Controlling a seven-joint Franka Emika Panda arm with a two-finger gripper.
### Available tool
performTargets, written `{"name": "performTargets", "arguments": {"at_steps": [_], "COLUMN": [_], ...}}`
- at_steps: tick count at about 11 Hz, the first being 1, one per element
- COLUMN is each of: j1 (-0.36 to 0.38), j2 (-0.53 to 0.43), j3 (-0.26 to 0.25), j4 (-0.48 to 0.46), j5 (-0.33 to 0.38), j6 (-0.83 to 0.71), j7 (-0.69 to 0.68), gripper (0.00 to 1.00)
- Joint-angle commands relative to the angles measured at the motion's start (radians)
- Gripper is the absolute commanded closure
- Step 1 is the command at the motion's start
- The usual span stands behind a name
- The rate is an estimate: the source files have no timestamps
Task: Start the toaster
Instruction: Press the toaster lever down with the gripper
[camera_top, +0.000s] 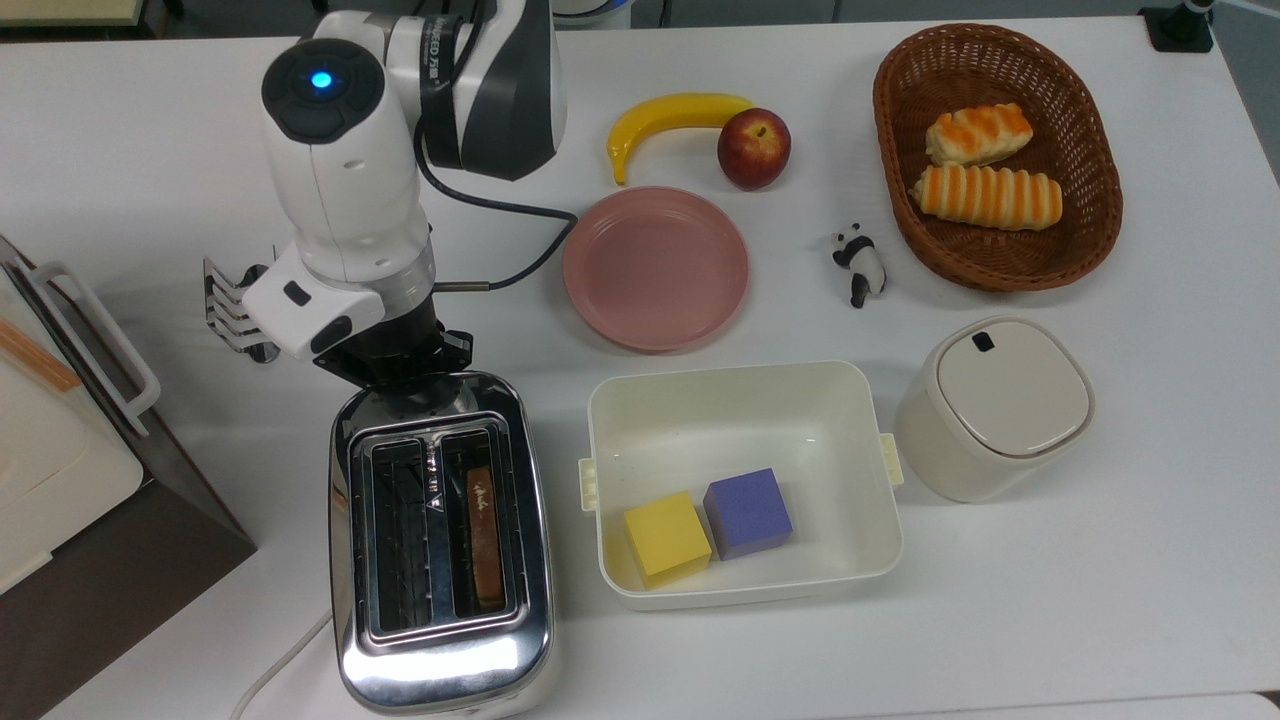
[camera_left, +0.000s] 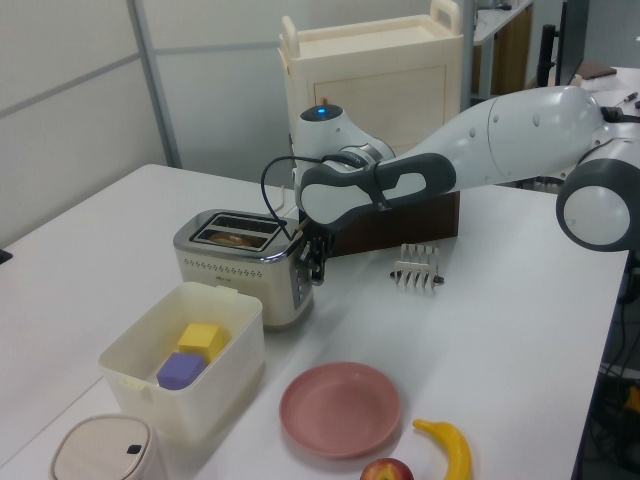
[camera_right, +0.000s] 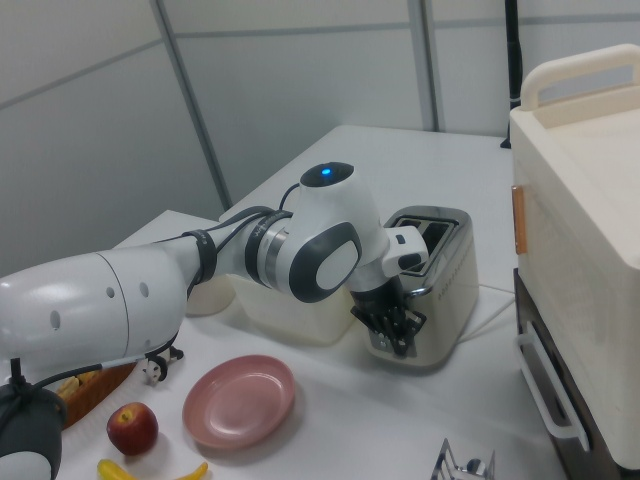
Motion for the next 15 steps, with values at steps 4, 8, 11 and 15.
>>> {"name": "performTargets", "arguments": {"at_steps": [4,8,11,15], "j1": [0.007,0.005,0.007,0.008], "j2": [0.034,0.034,0.031,0.010], "j3": [-0.010,-0.010,-0.010,-0.010], "j4": [-0.023,-0.025,-0.023,-0.014], "j5": [-0.028,-0.028,-0.026,-0.023], "j6": [0.035,0.035,0.033,0.026], "j7": [-0.012,-0.012,-0.010,-0.006], "gripper": [1.00,1.00,1.00,1.00]}}
